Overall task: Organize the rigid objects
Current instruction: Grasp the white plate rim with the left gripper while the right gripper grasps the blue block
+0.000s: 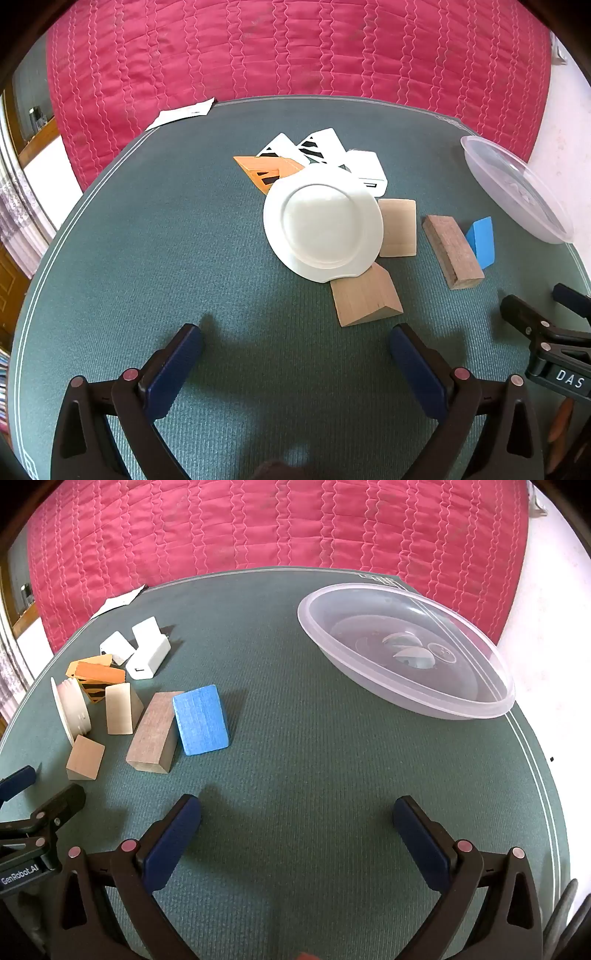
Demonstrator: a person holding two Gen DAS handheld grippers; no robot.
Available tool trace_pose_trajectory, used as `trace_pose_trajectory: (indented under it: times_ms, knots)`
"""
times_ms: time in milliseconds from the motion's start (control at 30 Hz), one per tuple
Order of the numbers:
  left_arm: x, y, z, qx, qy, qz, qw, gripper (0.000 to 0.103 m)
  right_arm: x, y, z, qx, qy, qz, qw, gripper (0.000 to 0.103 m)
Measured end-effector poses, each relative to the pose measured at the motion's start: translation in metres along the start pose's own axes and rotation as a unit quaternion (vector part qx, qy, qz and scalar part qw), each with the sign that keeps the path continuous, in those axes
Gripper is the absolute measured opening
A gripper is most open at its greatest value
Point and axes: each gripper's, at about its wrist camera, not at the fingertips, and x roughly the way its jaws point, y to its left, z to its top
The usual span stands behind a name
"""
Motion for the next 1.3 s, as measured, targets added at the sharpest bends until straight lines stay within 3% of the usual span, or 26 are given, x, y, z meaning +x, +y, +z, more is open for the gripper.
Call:
trace_pose_trajectory:
  times_ms: [700,1033,1167,1300]
  knots:
    - [0.0,0.005,-0.002,0.01,0.006,-0.017,0.9998,0.103,-0.006,-0.002,-0.004,-0.021,0.001,0.016,1.0,0.103]
    - [-0.011,0.025,0.001,-0.043,-0.02,-0.055,0.9974,0.102,-0.029,0.009,-0.004,-0.049,-0.035,0.086,0.994,0.103]
    - [-0.016,0.018,0.007,-0.028,-0.038,-0.039,0.9981,0.102,-0.035,0.003,0.004,-0.03,-0.044,0.1,0.994,0.096]
    - [-0.016,0.016,0.019,-0.026,-0.045,-0.032,0.9981,0.102,-0.029,-0.004,0.012,-0.005,-0.025,0.118,0.993,0.094]
